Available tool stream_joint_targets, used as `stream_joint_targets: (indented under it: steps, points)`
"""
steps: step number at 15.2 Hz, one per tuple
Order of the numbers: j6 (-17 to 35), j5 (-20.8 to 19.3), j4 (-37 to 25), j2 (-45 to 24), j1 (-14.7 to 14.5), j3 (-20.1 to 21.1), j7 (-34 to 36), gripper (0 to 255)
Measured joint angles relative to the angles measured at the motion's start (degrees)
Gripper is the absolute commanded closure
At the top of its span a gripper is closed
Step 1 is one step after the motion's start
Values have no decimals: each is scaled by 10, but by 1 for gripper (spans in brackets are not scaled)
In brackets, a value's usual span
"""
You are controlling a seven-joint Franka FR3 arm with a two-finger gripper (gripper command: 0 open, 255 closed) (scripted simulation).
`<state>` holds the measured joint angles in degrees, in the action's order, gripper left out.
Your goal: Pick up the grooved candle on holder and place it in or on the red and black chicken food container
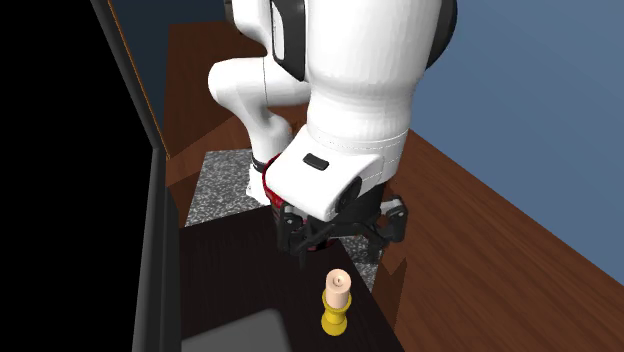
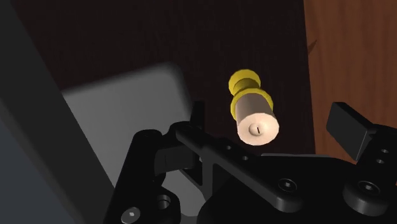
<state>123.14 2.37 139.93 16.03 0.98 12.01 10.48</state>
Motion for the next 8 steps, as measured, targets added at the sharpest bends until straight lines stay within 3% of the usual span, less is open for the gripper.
stream_joint_targets:
  steps: [8]
  points:
    - [70,-9,25,-48,3,4,8,0]
